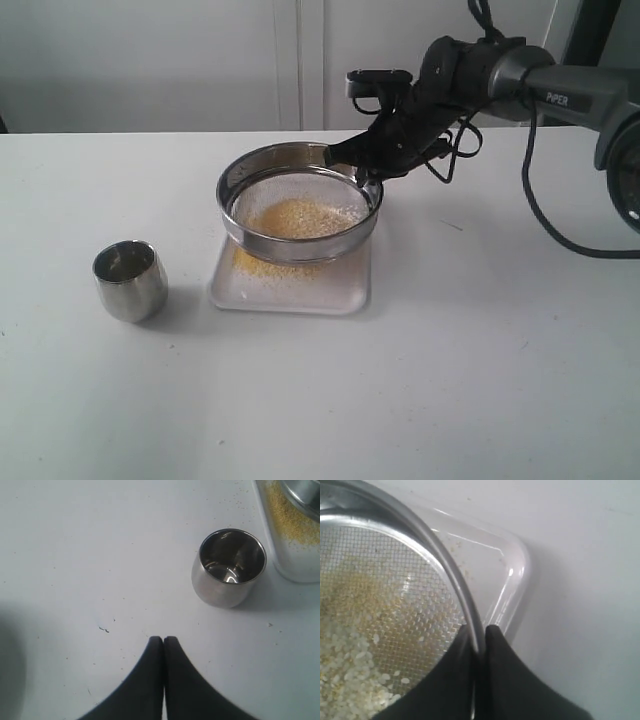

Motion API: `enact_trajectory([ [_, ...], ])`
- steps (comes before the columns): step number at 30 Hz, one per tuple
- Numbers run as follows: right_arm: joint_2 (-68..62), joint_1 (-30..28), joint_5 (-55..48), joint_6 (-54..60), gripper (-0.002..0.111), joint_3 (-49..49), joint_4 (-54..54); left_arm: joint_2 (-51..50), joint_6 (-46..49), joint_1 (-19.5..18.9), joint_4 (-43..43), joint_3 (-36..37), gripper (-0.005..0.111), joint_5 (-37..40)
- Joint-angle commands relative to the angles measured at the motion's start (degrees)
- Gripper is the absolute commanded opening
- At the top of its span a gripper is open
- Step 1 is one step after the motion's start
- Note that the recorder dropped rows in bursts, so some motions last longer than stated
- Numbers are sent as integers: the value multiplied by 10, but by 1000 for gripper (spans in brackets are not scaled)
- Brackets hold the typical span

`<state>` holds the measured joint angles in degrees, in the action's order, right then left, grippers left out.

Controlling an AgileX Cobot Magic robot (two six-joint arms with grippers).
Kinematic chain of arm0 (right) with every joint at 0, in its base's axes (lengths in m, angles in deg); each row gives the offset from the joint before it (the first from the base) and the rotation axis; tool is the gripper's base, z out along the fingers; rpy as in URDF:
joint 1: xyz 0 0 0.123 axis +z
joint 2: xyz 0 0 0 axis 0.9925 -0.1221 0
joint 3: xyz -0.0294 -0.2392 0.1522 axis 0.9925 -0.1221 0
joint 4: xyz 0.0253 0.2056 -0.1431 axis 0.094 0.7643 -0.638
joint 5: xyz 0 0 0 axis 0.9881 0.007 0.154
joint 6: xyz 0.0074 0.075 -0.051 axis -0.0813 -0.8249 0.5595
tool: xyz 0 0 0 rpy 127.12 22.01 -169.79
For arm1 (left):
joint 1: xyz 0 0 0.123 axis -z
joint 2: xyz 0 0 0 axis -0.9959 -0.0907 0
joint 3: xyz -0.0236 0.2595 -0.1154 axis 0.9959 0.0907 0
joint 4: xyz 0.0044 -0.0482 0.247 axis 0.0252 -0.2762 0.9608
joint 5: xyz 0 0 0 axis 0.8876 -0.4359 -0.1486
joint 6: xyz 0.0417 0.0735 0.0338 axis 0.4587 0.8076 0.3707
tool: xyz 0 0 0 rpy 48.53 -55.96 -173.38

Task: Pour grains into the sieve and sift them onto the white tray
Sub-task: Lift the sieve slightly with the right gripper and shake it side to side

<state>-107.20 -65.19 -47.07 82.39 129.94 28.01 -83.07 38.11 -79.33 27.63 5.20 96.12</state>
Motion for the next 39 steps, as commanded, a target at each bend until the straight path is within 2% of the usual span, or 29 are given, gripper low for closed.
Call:
enact_trajectory([
  [1, 14, 2, 12, 49, 0, 2, 26, 5, -1, 4, -1, 4, 0, 1],
  [2, 15, 5, 6, 82, 0, 2, 13, 5, -1, 4, -1, 4, 0, 1],
  [3, 15, 5, 8, 52, 0, 2, 4, 5, -1, 4, -1, 4, 0, 1],
  [4, 14, -4, 25, -68, 0, -1, 9, 5, -1, 4, -1, 4, 0, 1],
  [5, 14, -4, 23, -51, 0, -1, 19, 5, -1, 4, -1, 4, 0, 1],
  [6, 14, 5, 2, 85, 0, -1, 9, 5, -1, 4, -1, 4, 0, 1],
  [7, 14, 5, 3, 56, 0, -1, -9, 5, -1, 4, -1, 4, 0, 1],
  [8, 13, -5, 18, -100, 0, -1, -5, 5, -1, 4, -1, 4, 0, 1],
  [9, 13, -5, 19, -75, 0, -1, 10, 5, -1, 4, -1, 4, 0, 1],
  [10, 15, 5, 5, 69, 0, 0, 13, 5, -1, 4, -1, 4, 0, 1],
  [11, 17, 5, 7, 68, 0, 0, 4, 5, -1, 4, -1, 4, 0, 1],
  [12, 17, -2, 26, -71, 0, 0, 0, 5, -1, 4, -1, 4, 0, 1],
  [13, 17, -2, 30, -86, 0, 0, 5, 5, -1, 4, -1, 4, 0, 1],
  [14, 18, 5, 12, 47, 0, 4, 4, 5, -1, 4, -1, 4, 0, 1],
  [15, 18, 5, 3, 73, 0, 4, -4, 5, -1, 4, -1, 4, 0, 1],
  [17, 18, -2, 23, -73, 0, 0, 11, 5, -1, 4, -1, 4, 0, 1],
  [19, 22, 5, 3, 82, 0, 5, 14, 5, -1, 4, -1, 4, 0, 1],
  [22, 23, -4, 35, -86, 0, 0, 20, 5, -1, 4, -1, 4, 0, 1],
  [23, 23, -4, 33, -62, 0, 1, 24, 5, -1, 4, -1, 4, 0, 1],
  [25, 23, 5, 12, 88, 0, 7, 19, 5, -1, 4, -1, 4, 0, 1],
  [26, 23, 3, 15, 78, 0, 8, 12, 5, -1, 4, -1, 4, 0, 1],
  [28, 23, -7, 39, -82, 0, 8, 7, 5, -1, 4, -1, 4, 0, 1],
  [29, 23, -7, 40, -94, 0, 8, 16, 5, -1, 4, -1, 4, 0, 1],
  [31, 23, 0, 1, 103, 0, 14, 32, 5, -1, 4, -1, 4, 0, 1],
  [32, 23, 0, -10, 121, 0, 16, 19, 5, -1, 4, -1, 4, 0, 1],
  [35, 23, -10, 13, -137, 0, 16, -57, 5, -1, 4, -1, 4, 0, 1],
  [36, 23, -10, 10, -114, 0, 16, -52, 5, -1, 4, -1, 4, 0, 1],
  [38, 23, -4, -19, 66, 0, 16, -7, 5, -1, 4, -1, 4, 0, 1],
  [39, 23, -3, -25, 102, 0, 16, -6, 5, -1, 4, -1, 4, 0, 1],
])
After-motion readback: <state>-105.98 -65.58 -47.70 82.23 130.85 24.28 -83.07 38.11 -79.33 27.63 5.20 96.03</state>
